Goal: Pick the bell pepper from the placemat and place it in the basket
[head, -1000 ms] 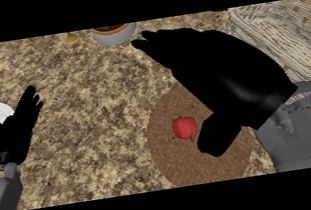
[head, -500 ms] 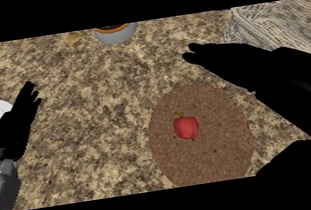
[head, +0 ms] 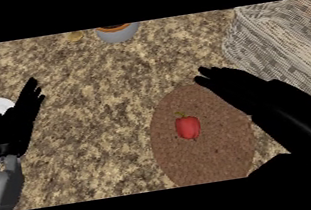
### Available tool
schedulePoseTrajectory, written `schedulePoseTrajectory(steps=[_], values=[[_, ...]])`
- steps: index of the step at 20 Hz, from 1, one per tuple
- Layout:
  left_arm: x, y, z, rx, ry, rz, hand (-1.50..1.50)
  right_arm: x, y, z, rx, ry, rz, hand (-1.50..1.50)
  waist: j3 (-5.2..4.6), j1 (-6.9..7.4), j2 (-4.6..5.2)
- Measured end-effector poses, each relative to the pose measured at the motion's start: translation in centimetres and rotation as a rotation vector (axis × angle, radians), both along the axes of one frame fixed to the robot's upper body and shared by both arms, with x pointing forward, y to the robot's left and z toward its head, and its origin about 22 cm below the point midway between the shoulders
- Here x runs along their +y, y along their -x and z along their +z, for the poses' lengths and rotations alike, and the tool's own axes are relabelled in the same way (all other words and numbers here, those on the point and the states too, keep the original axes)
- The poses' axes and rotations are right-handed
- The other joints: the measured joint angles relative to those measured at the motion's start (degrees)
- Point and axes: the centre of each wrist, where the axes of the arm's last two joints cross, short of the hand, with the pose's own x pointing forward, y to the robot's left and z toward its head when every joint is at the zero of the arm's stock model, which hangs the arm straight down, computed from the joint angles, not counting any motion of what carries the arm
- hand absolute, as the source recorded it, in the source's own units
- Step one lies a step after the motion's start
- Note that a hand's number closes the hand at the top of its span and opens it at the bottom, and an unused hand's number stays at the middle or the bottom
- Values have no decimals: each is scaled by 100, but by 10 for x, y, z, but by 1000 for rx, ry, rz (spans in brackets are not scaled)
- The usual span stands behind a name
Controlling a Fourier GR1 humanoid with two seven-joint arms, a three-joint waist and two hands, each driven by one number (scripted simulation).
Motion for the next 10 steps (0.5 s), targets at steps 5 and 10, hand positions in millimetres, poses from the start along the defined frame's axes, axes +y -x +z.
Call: schedulePoseTrajectory(steps=[5, 10], values=[[4, 2, 0, -3, -2, -3, 0, 5, -14, -48, -26, -45, -8, -150, 0, 23, 4], [3, 4, 1, -6, -2, -6, 0, 20, -31, -90, -24, -135, -9, -150, 0, 39, 5]])
